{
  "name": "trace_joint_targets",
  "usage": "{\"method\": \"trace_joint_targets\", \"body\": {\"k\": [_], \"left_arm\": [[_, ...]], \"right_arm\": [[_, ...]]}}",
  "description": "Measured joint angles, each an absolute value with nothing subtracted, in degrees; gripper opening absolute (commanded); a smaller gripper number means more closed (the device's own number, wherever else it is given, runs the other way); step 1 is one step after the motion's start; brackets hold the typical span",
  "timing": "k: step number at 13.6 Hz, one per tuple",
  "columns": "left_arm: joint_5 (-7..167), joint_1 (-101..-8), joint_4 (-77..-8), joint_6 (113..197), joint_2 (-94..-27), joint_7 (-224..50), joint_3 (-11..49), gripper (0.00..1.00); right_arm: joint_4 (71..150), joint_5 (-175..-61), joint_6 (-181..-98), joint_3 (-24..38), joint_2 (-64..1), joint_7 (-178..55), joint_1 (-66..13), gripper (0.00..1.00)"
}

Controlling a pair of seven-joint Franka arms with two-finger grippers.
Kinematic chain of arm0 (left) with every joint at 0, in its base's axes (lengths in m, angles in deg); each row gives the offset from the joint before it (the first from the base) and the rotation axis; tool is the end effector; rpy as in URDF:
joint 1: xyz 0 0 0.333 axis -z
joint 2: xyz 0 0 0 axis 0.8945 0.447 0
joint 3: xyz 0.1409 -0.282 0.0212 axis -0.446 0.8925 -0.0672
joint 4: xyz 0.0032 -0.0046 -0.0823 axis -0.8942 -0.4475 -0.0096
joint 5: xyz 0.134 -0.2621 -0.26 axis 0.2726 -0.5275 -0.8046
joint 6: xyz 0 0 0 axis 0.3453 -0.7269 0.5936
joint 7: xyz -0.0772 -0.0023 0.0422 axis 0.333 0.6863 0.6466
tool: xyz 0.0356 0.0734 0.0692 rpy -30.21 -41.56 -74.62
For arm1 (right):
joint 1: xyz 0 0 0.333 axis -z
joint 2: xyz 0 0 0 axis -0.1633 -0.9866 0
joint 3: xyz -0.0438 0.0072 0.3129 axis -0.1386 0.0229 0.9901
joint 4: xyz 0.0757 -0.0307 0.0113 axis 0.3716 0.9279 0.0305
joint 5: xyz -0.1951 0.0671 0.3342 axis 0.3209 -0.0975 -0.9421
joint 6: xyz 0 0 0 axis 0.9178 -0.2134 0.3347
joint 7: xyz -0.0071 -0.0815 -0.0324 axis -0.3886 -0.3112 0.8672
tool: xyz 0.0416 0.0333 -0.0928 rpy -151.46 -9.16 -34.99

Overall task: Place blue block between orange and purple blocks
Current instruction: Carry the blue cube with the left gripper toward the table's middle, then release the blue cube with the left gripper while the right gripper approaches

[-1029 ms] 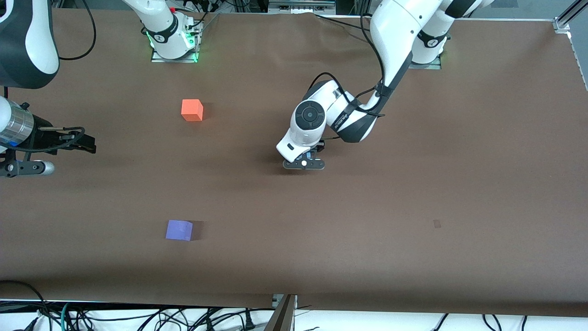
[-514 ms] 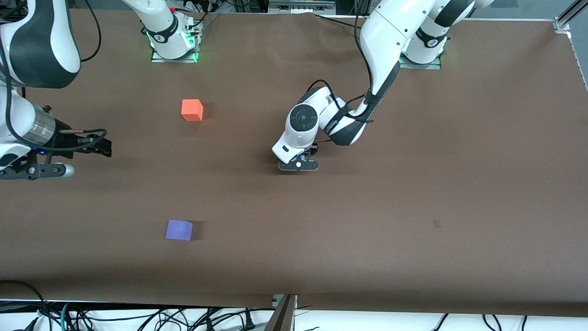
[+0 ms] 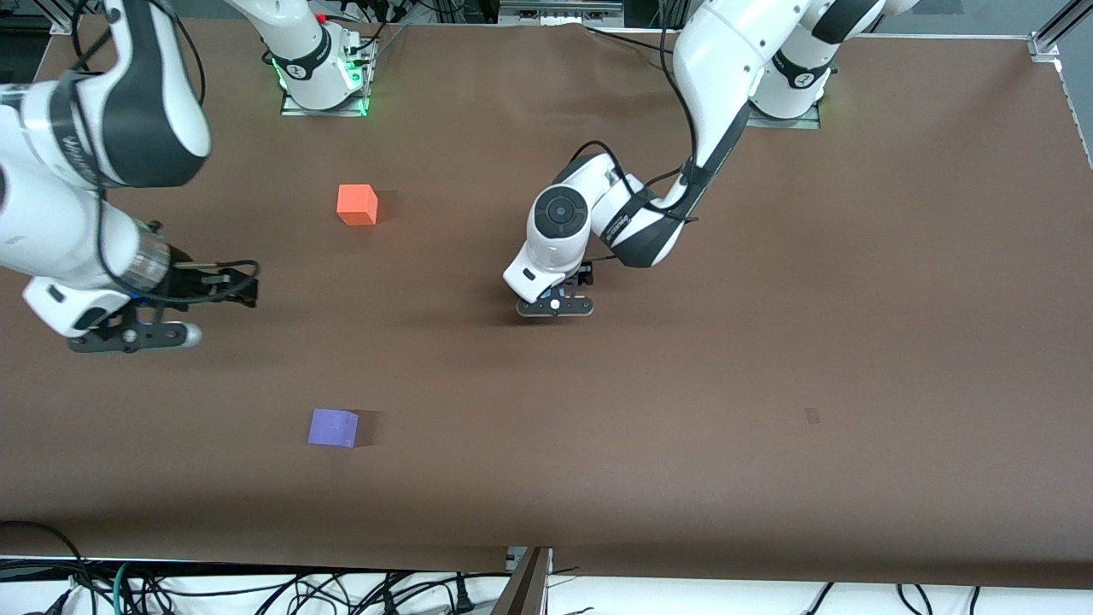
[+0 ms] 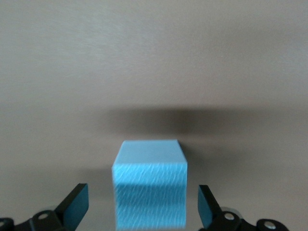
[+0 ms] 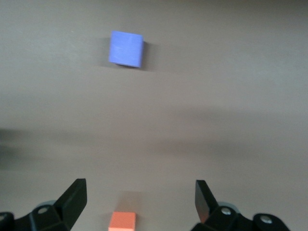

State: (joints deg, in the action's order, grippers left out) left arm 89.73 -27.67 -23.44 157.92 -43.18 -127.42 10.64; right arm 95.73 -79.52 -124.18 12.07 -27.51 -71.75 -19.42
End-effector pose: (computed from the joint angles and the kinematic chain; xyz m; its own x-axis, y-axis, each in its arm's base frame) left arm 0.5205 -0.5009 0.2565 0.9914 0.0527 -0.1202 0.0577 -0.9976 0.0390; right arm 0.6478 0.1069 0.4816 0.9951 0.0783 -0.0607 0.0807 -0.9961 0.0369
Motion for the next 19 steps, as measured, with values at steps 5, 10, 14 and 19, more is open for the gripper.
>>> {"method": "trace_joint_targets", "body": {"k": [5, 10, 14, 19], "left_arm": [[90.06, -31.68, -23.18, 141.32, -55.41, -124.59, 10.32, 1.00], [90.19, -44.39, -23.19, 130.50, -64.52, -105.14, 10.18, 1.00], [90.18, -51.27, -23.30, 124.11, -70.93, -96.12, 10.24, 1.00], [90.25, -56.72, -23.45, 121.70, -75.37, -89.58, 10.19, 1.00]], "right_arm": [[95.72, -79.57, -128.66, 12.25, -30.87, -80.92, -26.51, 0.99], [95.61, -83.57, -134.64, 12.36, -34.98, -90.67, -33.70, 0.99], [95.03, -84.36, -140.63, 12.44, -38.42, -97.86, -38.66, 0.99], [90.91, -84.38, -146.56, 12.50, -45.48, -108.45, -46.78, 0.99]]}}
